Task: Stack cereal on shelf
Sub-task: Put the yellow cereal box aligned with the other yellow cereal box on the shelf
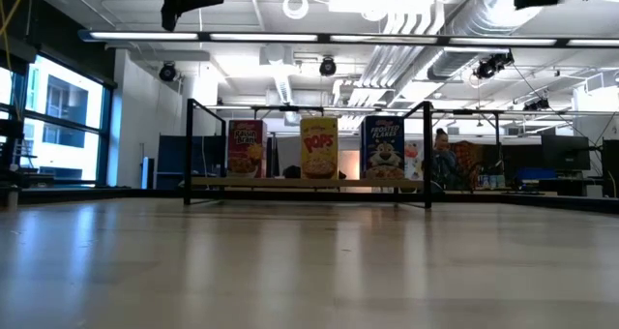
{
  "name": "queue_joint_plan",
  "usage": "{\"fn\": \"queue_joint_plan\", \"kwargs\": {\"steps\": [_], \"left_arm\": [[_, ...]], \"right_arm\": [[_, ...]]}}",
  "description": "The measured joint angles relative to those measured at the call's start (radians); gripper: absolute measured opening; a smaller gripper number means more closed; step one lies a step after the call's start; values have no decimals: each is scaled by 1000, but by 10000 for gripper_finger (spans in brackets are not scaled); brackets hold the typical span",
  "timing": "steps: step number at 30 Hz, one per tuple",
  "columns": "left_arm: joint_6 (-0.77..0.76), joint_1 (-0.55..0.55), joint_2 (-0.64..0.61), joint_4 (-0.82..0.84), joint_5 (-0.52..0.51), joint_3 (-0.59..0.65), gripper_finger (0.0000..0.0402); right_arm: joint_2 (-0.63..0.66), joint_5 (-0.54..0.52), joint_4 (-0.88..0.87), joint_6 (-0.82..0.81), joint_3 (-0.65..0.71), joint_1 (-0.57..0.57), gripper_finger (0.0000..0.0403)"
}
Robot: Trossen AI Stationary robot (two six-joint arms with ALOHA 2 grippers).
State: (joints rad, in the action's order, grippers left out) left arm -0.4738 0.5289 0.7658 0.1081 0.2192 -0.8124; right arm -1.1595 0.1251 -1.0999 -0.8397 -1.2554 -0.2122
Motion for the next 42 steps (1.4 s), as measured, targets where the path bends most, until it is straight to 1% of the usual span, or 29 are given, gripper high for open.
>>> {"fn": "queue_joint_plan", "kwargs": {"steps": [3, 6, 8, 11, 15, 20, 23, 28, 37, 42], "left_arm": [[12, 0, 0, 1, 6, 0, 209], [12, 0, 0, 9, 8, 0, 209], [13, 0, 0, 22, 8, 0, 209], [14, 0, 0, 47, 8, 0, 209], [41, 0, 0, 62, 8, 0, 209], [92, 0, 0, 61, 7, 0, 209], [92, 0, 0, 62, 7, 0, 209], [86, 0, 0, 61, 6, 0, 209], [86, 1, 0, 61, 6, 0, 209], [93, 1, 0, 61, 6, 0, 209]], "right_arm": [[-8, -72, -55, -279, -2, -147, 246], [-35, -84, -82, -511, -2, -276, 246], [-65, -64, -86, -600, -2, -347, 246], [-122, -6, -95, -687, -2, -435, 246], [-201, 53, -76, -734, -2, -524, 246], [-265, 93, -67, -735, -2, -579, 246], [-286, 92, -73, -766, -2, -593, 246], [-300, 88, -16, -779, -2, -622, 246], [-301, 9, -51, -914, -2, -698, 246], [-338, 7, -43, -916, -2, -723, 246]]}}
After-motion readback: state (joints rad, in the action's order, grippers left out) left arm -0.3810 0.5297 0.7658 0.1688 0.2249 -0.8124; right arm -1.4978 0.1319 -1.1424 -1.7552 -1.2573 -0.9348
